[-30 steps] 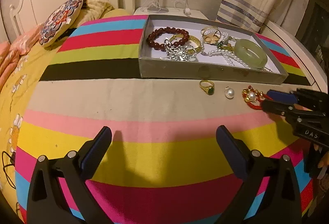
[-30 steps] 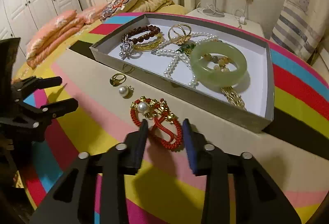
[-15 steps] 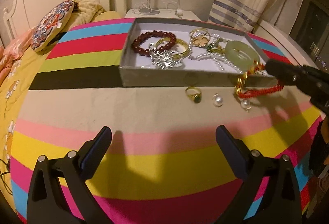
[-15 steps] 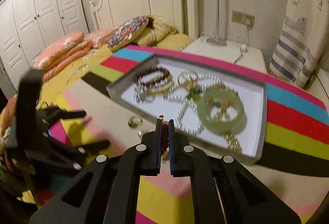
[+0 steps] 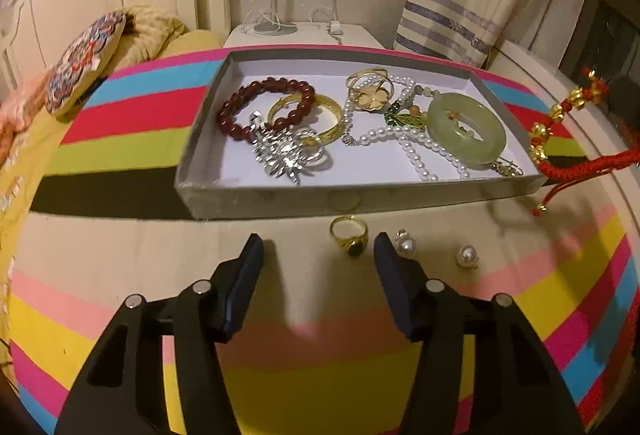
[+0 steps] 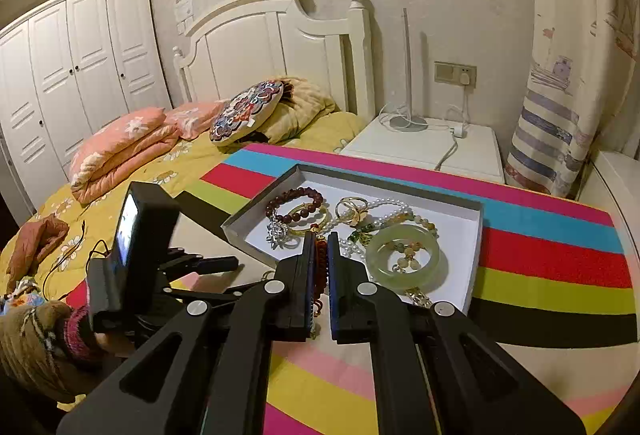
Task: Organize jewelry
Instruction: 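Grasp the gold green-stone ring with the left tool while the right tool holds the red earrings, then lower the ring and red earrings into the gray box and open both tools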
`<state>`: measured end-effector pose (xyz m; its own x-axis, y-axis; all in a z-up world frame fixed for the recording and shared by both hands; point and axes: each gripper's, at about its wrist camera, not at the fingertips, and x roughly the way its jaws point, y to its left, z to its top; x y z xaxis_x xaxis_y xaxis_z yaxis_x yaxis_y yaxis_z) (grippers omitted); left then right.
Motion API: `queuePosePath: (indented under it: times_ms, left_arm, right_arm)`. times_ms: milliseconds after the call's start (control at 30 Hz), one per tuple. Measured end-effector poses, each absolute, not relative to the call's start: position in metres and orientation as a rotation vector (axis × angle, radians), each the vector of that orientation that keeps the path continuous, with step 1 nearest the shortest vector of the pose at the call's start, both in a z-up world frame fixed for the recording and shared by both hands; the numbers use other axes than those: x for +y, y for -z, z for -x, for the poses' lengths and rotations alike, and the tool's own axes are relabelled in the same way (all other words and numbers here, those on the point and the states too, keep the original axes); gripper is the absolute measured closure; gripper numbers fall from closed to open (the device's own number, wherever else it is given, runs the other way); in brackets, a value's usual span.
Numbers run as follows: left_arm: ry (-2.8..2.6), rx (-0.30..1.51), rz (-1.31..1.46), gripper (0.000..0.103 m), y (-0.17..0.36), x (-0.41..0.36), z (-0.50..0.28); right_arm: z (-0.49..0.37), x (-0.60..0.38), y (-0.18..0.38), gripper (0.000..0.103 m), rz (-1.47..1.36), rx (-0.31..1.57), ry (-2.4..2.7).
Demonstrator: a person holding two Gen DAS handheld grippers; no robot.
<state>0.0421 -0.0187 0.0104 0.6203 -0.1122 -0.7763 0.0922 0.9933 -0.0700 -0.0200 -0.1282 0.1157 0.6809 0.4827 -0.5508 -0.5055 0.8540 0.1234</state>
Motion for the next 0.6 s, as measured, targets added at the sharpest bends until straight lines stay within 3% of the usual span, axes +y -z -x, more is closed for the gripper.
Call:
queuePosePath:
  times_ms: [133, 200, 267, 600]
  left_arm:
    - [0.107, 0.892, -0.028, 0.053, -0.009, -0.03, -0.05]
    - [0.106, 0.886, -0.055, 0.074, -0.009, -0.034, -0.05]
    - [0.114, 0.883, -0.053, 0.082, -0.01, -0.034, -0.048]
    - [0.16, 0.786, -0.017, 0.082, -0.035, -0.025, -0.025]
  right_arm:
    - [0.021, -0.13, -0.112, 0.098, 0.032, 0.61, -0.556]
    - [0.022, -0.131, -0.11, 0.098, 0.026, 0.61, -0.556]
    - [0.023, -0.132, -0.11, 0.098, 0.026, 0.606, -0.553]
    - [0.022, -0.135, -0.118, 0.098, 0.025, 0.579, -0.547]
